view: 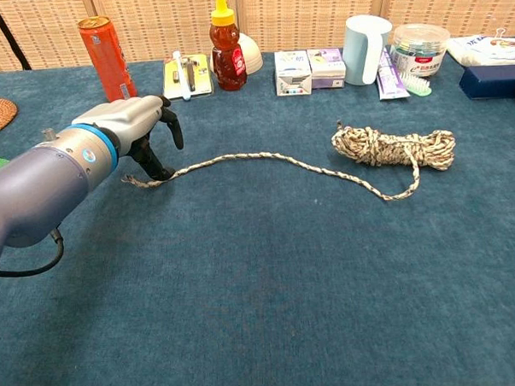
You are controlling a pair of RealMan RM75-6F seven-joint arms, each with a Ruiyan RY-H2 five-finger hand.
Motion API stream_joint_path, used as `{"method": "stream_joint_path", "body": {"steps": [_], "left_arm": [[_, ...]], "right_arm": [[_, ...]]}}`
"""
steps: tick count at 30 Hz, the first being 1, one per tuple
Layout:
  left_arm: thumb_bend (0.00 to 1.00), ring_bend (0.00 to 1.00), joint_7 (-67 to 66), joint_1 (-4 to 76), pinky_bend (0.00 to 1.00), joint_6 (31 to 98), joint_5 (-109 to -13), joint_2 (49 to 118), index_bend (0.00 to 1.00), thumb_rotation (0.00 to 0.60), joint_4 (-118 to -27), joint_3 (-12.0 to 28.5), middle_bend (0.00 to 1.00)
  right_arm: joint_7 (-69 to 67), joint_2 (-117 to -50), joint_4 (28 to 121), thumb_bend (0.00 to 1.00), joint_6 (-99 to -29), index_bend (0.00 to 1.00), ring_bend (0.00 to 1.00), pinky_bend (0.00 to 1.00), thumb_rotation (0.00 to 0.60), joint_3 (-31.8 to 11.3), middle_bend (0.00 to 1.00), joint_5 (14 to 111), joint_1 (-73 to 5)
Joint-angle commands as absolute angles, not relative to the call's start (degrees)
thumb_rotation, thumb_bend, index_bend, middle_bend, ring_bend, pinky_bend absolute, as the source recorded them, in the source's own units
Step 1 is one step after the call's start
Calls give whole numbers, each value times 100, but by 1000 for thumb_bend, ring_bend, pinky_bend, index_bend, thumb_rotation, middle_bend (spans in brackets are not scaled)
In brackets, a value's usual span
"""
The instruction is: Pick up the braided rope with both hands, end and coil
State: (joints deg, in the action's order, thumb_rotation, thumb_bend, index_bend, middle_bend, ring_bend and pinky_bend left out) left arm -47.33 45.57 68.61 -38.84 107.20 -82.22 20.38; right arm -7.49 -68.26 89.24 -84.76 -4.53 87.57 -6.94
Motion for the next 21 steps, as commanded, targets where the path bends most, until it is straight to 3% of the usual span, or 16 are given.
{"method": "stream_joint_path", "body": {"steps": [1,21], "left_arm": [[312,0,-4747,4672,0,6813,-3822,10842,392,600,-8052,2059,0],[313,0,-4714,4902,0,6649,-3569,11112,422,600,-7492,2069,0]], "right_arm": [[-758,-6831,8911,0,-8437,0,0,0,600,-464,0,8723,-711],[-790,-6832,8901,0,-8328,0,0,0,600,-454,0,8676,-751]]}}
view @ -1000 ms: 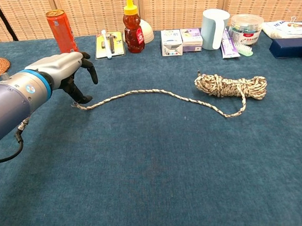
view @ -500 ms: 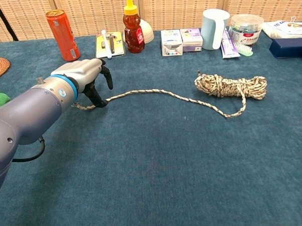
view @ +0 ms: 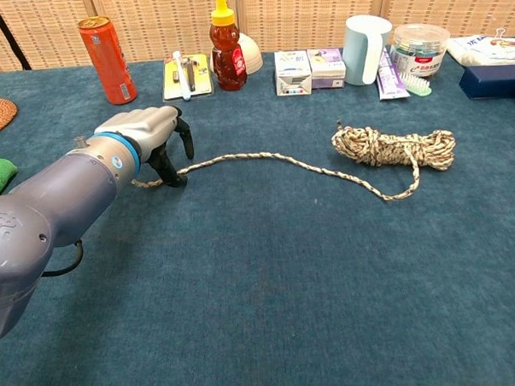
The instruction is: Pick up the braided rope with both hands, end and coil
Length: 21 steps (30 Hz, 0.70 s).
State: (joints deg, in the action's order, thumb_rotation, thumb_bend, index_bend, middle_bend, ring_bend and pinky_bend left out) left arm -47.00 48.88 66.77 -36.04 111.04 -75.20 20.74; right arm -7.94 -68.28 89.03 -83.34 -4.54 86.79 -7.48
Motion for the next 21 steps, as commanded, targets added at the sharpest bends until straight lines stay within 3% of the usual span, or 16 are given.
{"method": "stream_joint_path", "body": {"steps": [1,21], "left_arm": [[314,0,-4721,4910,0,6645,-3553,11115,430,600,-7486,2070,0],[339,0,-4785,4991,0,6747,-3443,11172,478,600,-7459,2049,0]], "right_arm": [[-788,-6833,8901,0,-8327,0,0,0,600,-454,0,8673,-751],[-848,-6820,8867,0,-8315,0,0,0,600,-478,0,8620,-755]]}}
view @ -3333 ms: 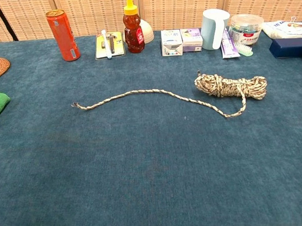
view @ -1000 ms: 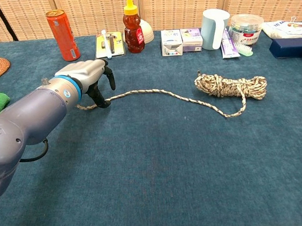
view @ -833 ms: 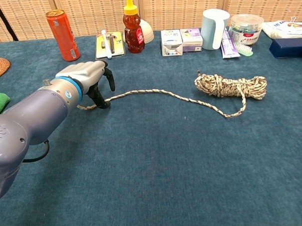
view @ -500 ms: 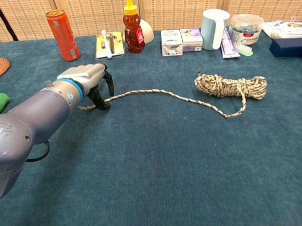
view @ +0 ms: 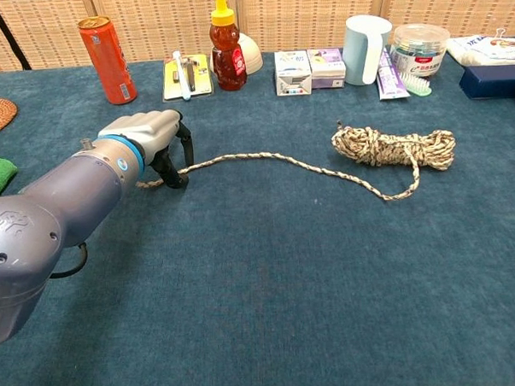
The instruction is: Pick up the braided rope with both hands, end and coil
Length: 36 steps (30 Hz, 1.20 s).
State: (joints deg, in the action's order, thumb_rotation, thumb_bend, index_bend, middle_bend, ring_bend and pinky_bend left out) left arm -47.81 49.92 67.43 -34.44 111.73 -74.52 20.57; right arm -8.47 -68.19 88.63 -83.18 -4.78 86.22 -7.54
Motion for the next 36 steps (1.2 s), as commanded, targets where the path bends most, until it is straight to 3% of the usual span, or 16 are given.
{"method": "stream_joint_path", "body": {"steps": [1,18,36], "left_arm": [[339,0,-4786,4990,0,6746,-3440,11170,479,600,-7466,2044,0],[413,0,-4823,5015,0,6751,-3359,11168,487,600,-7437,2057,0],[414,0,-4874,5048,0,6766,-3280,11191,510,600,-7402,2047,0]], "right_arm": [[-847,-6820,8869,0,-8313,0,0,0,600,-476,0,8620,-756],[-864,-6805,8901,0,-8294,0,0,0,600,-477,0,8606,-761],[-914,-6793,8910,0,-8287,0,0,0,600,-475,0,8608,-764]]}}
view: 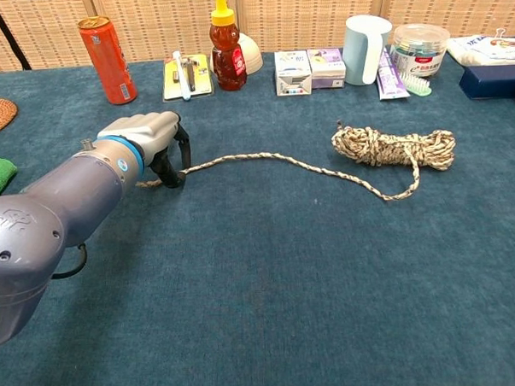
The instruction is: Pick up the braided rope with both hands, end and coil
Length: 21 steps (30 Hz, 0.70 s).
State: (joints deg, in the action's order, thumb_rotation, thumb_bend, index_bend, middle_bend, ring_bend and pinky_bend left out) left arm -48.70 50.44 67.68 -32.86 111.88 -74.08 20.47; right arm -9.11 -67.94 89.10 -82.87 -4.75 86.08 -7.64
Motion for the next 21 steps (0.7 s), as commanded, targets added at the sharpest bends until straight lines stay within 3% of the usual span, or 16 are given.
{"method": "stream_joint_path", "body": {"steps": [1,21], "left_arm": [[414,0,-4871,5048,0,6761,-3273,11193,510,600,-7398,2048,0],[438,0,-4883,5049,0,6776,-3267,11198,554,600,-7335,2039,0]], "right_arm": [[-918,-6793,8909,0,-8288,0,0,0,600,-476,0,8608,-764],[-964,-6788,8904,0,-8281,0,0,0,600,-468,0,8624,-770]]}}
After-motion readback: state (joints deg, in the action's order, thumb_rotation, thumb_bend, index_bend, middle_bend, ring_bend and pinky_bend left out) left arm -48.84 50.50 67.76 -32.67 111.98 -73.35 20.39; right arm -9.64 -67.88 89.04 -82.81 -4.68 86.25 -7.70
